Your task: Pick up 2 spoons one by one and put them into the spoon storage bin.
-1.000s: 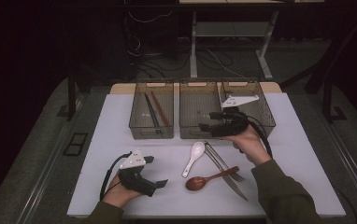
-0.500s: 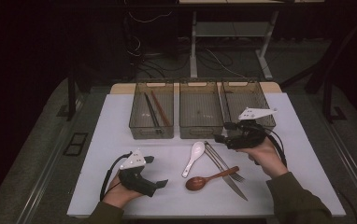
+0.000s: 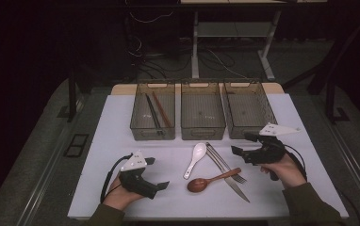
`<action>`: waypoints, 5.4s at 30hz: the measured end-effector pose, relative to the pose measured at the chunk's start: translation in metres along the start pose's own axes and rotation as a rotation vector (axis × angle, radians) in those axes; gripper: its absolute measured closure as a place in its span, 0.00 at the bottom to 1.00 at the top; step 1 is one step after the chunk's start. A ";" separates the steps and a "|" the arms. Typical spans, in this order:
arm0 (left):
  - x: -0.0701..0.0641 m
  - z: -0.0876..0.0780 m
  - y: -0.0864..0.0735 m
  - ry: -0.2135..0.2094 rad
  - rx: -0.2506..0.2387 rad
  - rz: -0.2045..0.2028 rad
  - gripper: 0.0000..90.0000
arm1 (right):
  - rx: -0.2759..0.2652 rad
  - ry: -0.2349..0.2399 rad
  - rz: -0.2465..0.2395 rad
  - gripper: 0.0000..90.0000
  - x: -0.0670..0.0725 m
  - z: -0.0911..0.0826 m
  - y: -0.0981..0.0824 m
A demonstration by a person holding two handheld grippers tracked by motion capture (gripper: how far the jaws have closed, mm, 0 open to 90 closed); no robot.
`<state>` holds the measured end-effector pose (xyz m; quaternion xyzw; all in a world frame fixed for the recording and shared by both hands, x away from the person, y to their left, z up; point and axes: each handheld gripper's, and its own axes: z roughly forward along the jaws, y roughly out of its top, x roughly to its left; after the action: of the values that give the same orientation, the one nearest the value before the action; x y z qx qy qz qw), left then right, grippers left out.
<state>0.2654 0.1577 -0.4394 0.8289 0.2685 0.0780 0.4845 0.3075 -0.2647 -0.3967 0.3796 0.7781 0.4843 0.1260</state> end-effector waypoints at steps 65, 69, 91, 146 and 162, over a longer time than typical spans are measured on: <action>-0.029 0.101 0.053 -0.066 0.203 0.074 0.98 | 0.009 -0.052 0.019 0.18 -0.009 -0.035 -0.075; -0.030 0.102 0.052 -0.074 0.211 0.078 0.98 | 0.011 -0.053 0.017 0.18 -0.009 -0.036 -0.075; -0.008 0.085 0.044 0.009 0.266 0.077 0.98 | 0.013 -0.056 0.010 0.18 -0.009 -0.036 -0.075; 0.025 0.133 0.082 -0.058 0.130 0.003 0.42 | 0.011 -0.060 0.011 0.18 -0.010 -0.036 -0.075; 0.023 0.141 0.077 -0.032 0.194 0.052 0.43 | 0.021 -0.057 -0.003 0.18 -0.009 -0.035 -0.075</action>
<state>0.3682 0.0325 -0.4506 0.8797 0.2453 0.0512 0.4042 0.2586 -0.3126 -0.4449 0.3935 0.7797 0.4651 0.1446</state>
